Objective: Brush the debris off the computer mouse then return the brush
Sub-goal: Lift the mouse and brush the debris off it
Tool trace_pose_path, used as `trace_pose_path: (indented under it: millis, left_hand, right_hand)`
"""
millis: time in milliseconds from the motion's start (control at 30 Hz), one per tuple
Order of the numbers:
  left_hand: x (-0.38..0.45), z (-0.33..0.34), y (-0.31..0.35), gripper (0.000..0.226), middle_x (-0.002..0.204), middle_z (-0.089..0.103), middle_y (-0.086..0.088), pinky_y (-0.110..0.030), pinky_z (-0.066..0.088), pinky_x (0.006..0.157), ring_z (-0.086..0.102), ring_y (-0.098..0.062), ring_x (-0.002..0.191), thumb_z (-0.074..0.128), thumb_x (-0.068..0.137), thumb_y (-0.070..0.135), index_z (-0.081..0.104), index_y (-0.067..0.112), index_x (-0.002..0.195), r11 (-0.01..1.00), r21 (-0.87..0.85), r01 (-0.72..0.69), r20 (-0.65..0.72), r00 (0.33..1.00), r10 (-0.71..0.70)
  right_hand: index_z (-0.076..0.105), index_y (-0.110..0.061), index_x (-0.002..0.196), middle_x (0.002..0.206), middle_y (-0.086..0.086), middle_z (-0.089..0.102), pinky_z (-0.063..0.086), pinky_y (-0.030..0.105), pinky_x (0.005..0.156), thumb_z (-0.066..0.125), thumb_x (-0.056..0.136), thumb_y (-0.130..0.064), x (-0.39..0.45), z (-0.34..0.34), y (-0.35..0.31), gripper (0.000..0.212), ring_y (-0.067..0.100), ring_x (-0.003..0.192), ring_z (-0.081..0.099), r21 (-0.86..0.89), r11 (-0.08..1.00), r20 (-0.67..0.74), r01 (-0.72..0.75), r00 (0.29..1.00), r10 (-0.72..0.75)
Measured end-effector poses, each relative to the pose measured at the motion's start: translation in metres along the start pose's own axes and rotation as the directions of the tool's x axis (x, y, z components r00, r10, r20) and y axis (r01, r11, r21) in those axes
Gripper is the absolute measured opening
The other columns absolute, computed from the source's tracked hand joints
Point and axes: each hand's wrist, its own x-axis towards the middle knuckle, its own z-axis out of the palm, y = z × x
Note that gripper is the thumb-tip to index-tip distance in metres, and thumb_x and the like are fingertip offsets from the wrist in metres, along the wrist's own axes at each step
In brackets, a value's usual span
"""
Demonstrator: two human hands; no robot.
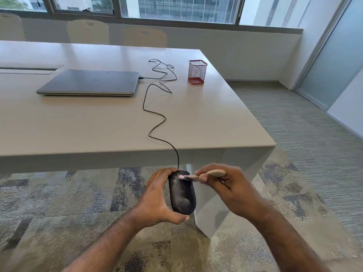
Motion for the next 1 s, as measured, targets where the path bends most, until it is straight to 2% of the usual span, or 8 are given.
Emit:
trace_pose_path:
  millis: [133,300,400,467,533,600,767,1000]
  left_hand:
    - [0.002,0.000,-0.003,0.115,0.134,0.041,0.025,-0.013,0.033,0.106,0.039,0.009,0.127,0.094,0.039,0.051,0.039,0.040,0.139,1.000,-0.017,0.009,0.000,1.000,-0.009]
    - [0.004,0.000,-0.004,0.113,0.133,0.041,0.027,-0.011,0.031,0.105,0.037,0.010,0.126,0.092,0.039,0.050,0.039,0.040,0.138,1.000,-0.002,0.008,-0.002,1.000,-0.008]
    - [0.003,0.000,-0.003,0.114,0.132,0.038,0.030,-0.008,0.030,0.103,0.036,0.015,0.125,0.094,0.038,0.049,0.038,0.043,0.138,1.000,-0.015,0.018,0.009,1.000,-0.018]
    - [0.002,0.000,0.000,0.113,0.130,0.037,0.034,-0.010,0.031,0.104,0.037,0.014,0.125,0.095,0.039,0.049,0.037,0.045,0.136,1.000,-0.006,0.004,0.013,1.000,-0.004]
    - [0.003,0.001,0.004,0.110,0.130,0.038,0.034,-0.016,0.033,0.107,0.038,0.007,0.127,0.094,0.040,0.047,0.036,0.049,0.134,1.000,-0.003,-0.019,0.022,1.000,0.019]
    - [0.003,0.002,0.008,0.108,0.131,0.038,0.031,-0.016,0.032,0.109,0.039,0.003,0.129,0.094,0.042,0.046,0.036,0.050,0.133,0.999,-0.014,-0.042,0.035,0.998,0.042]
    - [0.005,0.003,0.008,0.110,0.134,0.041,0.022,-0.016,0.032,0.109,0.039,-0.001,0.130,0.093,0.043,0.044,0.041,0.037,0.138,0.998,-0.024,-0.062,0.033,0.998,0.062]
    - [0.008,-0.001,-0.004,0.113,0.132,0.040,0.027,-0.008,0.030,0.102,0.037,0.012,0.125,0.094,0.038,0.047,0.038,0.044,0.136,0.999,-0.031,0.029,0.009,1.000,-0.028]
  right_hand:
    - [0.076,-0.019,0.097,0.089,-0.003,0.076,0.054,0.022,0.077,0.066,0.094,-0.022,-0.005,0.001,-0.003,0.011,0.010,0.084,0.070,0.050,0.998,0.094,-0.025,0.995,0.020]
    - [0.076,-0.019,0.097,0.088,-0.007,0.075,0.052,0.018,0.074,0.067,0.095,-0.031,-0.008,-0.003,-0.007,0.015,0.007,0.080,0.069,0.073,0.997,0.175,-0.018,0.985,0.005]
    - [0.077,-0.022,0.099,0.089,0.000,0.077,0.056,0.023,0.073,0.068,0.092,-0.038,-0.002,-0.009,-0.006,0.020,0.010,0.080,0.070,0.141,0.990,0.049,-0.013,0.999,0.006]
    - [0.077,-0.027,0.098,0.087,-0.005,0.078,0.056,0.022,0.073,0.069,0.092,-0.029,0.003,-0.013,0.000,0.010,0.010,0.079,0.071,0.122,0.992,-0.073,0.014,0.997,-0.005]
    - [0.077,-0.029,0.097,0.088,-0.009,0.078,0.054,0.018,0.074,0.068,0.092,-0.016,0.008,-0.014,0.006,0.017,0.007,0.080,0.071,0.071,0.997,-0.144,0.013,0.990,-0.002]
    - [0.077,-0.030,0.098,0.089,-0.014,0.077,0.053,0.016,0.076,0.068,0.093,-0.013,0.011,-0.012,0.009,0.020,0.005,0.084,0.071,0.033,0.999,-0.155,-0.007,0.988,0.012]
    - [0.077,-0.024,0.097,0.088,-0.009,0.076,0.054,0.020,0.080,0.066,0.091,-0.027,0.008,-0.004,0.006,0.013,0.007,0.086,0.069,0.040,0.998,-0.005,-0.056,0.998,0.056]
    - [0.077,-0.009,0.096,0.085,0.000,0.075,0.052,0.019,0.074,0.066,0.093,-0.023,-0.007,-0.005,-0.008,0.018,0.006,0.079,0.067,0.118,0.990,0.127,-0.070,0.990,0.055]
